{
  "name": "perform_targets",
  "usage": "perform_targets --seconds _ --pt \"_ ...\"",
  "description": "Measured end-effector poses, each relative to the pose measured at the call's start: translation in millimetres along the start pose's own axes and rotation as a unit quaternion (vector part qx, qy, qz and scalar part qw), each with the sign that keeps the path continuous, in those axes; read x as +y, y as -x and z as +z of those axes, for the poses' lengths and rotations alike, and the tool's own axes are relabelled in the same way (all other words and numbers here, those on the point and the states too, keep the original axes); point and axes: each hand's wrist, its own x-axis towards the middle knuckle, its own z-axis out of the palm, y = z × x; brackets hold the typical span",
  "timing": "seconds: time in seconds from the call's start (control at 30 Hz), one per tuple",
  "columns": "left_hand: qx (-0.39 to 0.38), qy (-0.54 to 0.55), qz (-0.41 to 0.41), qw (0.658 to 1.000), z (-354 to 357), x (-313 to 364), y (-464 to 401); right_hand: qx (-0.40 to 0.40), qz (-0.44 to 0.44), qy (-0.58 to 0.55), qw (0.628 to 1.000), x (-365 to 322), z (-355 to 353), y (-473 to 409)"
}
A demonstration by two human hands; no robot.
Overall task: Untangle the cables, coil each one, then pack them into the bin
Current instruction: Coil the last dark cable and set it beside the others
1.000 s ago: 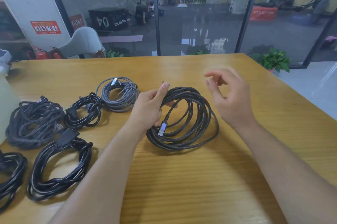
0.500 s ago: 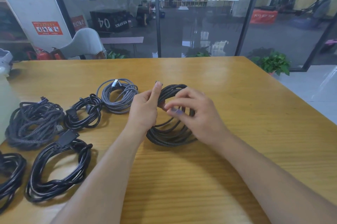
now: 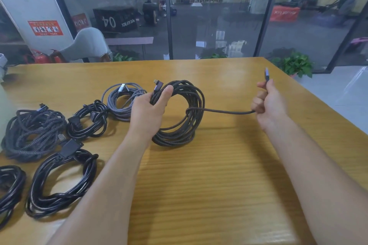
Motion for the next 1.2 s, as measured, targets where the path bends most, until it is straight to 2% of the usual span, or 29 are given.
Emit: perform_targets --seconds 0.1,0.2,0.3,0.37,0.47,0.6,0.83,0.97,1.07,1.2 --pt "0.010 -0.011 0.001 1.000 -0.4 -1.0 0.0 0.101 -0.065 0.043 0.992 -17.4 -17.3 -11.1" --pt "0.009 -0.016 -0.003 1.000 3.1 0.2 -0.1 0.216 -0.122 0.073 0.966 -34.4 -33.4 -21.4" --pt "0.001 -0.017 -0.004 1.000 5.5 1.5 0.4 0.253 -0.186 0.128 0.941 -35.9 -41.9 -29.0" --pt "0.001 -0.021 -0.014 1.000 3.5 -0.7 0.0 0.205 -0.223 0.180 0.936 -29.9 -41.3 -28.1" --pt "-0.007 0.007 -0.032 0.999 -1.3 -3.3 -0.3 0.084 -0.271 0.238 0.929 -21.7 -37.9 -24.0" --pt "-0.030 0.006 -0.014 0.999 -3.0 -2.5 1.6 -0.034 -0.303 0.347 0.887 -11.2 -30.7 -16.5" --pt "-0.041 0.000 0.004 0.999 -0.3 -2.3 2.4 -0.190 -0.277 0.413 0.847 18.2 -8.9 -2.8" --pt "-0.087 0.032 -0.020 0.996 0.0 -2.2 4.1 -0.235 -0.263 0.477 0.805 28.8 -4.2 0.1" --pt "-0.115 0.048 -0.028 0.992 3.7 -1.5 8.0 -0.259 -0.236 0.478 0.806 37.1 -0.7 0.2" --pt "-0.132 0.062 -0.028 0.989 8.3 -0.8 9.8 -0.351 -0.175 0.443 0.806 40.5 6.0 8.4"
